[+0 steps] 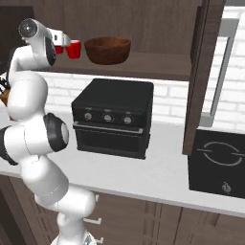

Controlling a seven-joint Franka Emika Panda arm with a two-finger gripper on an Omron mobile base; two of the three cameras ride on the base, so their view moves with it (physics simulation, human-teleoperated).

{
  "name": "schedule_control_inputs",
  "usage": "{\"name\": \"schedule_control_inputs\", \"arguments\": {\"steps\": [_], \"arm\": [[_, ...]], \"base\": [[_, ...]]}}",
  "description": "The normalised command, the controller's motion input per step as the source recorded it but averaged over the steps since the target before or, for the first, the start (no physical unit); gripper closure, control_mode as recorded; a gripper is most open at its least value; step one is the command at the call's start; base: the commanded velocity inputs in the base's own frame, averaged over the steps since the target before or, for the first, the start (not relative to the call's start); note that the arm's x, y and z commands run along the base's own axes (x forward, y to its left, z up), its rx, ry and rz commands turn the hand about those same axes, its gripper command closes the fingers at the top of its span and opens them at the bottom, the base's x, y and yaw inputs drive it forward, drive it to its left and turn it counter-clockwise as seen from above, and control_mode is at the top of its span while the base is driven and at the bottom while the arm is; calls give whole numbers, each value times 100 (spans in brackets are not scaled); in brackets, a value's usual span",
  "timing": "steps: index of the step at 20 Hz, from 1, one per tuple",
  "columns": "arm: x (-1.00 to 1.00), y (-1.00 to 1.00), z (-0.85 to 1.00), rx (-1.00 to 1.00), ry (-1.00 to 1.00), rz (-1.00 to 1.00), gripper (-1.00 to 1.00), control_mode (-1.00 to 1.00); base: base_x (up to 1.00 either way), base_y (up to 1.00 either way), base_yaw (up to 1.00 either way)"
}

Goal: Gather all objects into one cabinet and sort the glasses and bowls to opposite sides.

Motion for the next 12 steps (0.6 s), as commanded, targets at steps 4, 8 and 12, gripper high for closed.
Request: {"name": "schedule_control_inputs", "arguments": {"steps": [4,8,12], "arm": [[49,23,-31,0,11,2,100,-100],[42,26,-37,0,6,3,100,-100],[46,22,-16,0,0,2,100,-100]], "base": [[0,0,0],[0,0,0],[0,0,0]]}}
